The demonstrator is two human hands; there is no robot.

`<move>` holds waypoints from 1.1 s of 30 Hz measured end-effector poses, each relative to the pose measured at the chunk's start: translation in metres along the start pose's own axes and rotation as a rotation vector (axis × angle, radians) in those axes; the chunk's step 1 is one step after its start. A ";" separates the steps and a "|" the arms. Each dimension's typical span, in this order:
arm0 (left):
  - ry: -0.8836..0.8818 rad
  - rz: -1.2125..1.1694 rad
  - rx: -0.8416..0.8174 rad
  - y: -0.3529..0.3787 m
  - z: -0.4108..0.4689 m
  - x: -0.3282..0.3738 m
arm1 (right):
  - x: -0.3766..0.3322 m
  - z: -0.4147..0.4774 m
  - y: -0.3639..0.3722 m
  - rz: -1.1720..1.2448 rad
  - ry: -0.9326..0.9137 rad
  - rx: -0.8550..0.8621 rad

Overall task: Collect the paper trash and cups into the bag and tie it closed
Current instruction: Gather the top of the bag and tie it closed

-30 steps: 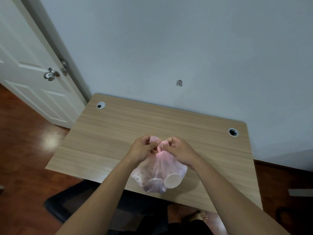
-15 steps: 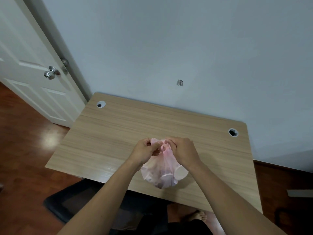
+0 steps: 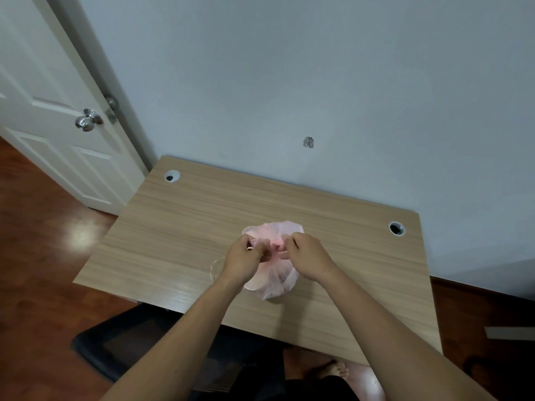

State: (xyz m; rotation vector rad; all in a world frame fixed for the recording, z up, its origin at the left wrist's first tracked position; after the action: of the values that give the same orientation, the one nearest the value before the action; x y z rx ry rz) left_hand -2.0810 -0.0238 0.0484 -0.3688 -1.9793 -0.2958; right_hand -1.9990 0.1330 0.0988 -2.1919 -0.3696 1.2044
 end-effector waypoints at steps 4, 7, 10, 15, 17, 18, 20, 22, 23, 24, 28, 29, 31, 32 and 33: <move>0.074 0.020 -0.089 -0.001 -0.002 0.007 | 0.010 -0.001 0.010 0.455 0.181 -0.150; 0.151 0.075 -0.175 0.001 -0.005 0.013 | 0.009 0.000 0.010 0.563 0.214 -0.137; 0.162 0.084 -0.160 -0.001 -0.002 0.013 | 0.006 0.000 0.008 0.557 0.156 -0.091; 0.058 -0.061 -0.087 -0.008 0.003 0.003 | 0.001 -0.005 0.012 0.507 0.075 -0.074; -0.007 -0.105 -0.048 -0.011 0.002 -0.003 | -0.001 -0.007 0.014 0.426 0.027 -0.112; -0.038 -0.115 -0.041 -0.012 0.002 -0.006 | -0.002 -0.007 0.016 0.370 0.009 -0.119; -0.088 -0.153 -0.088 -0.008 0.002 -0.010 | -0.002 -0.007 0.016 0.281 -0.016 -0.083; -0.126 -0.187 -0.147 -0.004 0.000 -0.012 | -0.004 -0.007 0.014 0.212 -0.056 -0.005; -0.143 -0.186 -0.158 -0.003 -0.001 -0.013 | -0.005 -0.006 0.012 0.181 -0.072 0.041; -0.157 -0.177 -0.156 -0.004 -0.002 -0.014 | -0.004 -0.005 0.011 0.161 -0.081 0.081; -0.179 -0.167 -0.136 -0.006 -0.002 -0.018 | 0.002 -0.001 0.013 0.141 -0.056 0.113; -0.178 -0.179 -0.140 -0.006 -0.002 -0.018 | 0.004 0.000 0.015 0.151 -0.047 0.105; -0.161 -0.204 -0.152 -0.004 -0.004 -0.016 | 0.007 0.001 0.016 0.149 -0.039 0.094; -0.147 -0.217 -0.149 -0.004 -0.004 -0.015 | 0.007 0.001 0.017 0.150 -0.036 0.084; -0.138 -0.227 -0.137 -0.004 -0.004 -0.015 | 0.007 0.001 0.019 0.159 -0.030 0.068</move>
State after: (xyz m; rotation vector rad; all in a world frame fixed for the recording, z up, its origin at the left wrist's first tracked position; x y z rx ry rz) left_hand -2.0731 -0.0309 0.0361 -0.2570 -2.1462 -0.5655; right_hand -1.9964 0.1226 0.0819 -2.1793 -0.1662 1.3165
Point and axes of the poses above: each hand's wrist, its own z-axis towards the middle knuckle, its own y-axis out of the palm, x = y × z, the point moved 8 cm from there along z, towards the middle knuckle, and after that the axes turned 4 degrees about -z, right-handed, at the moved point
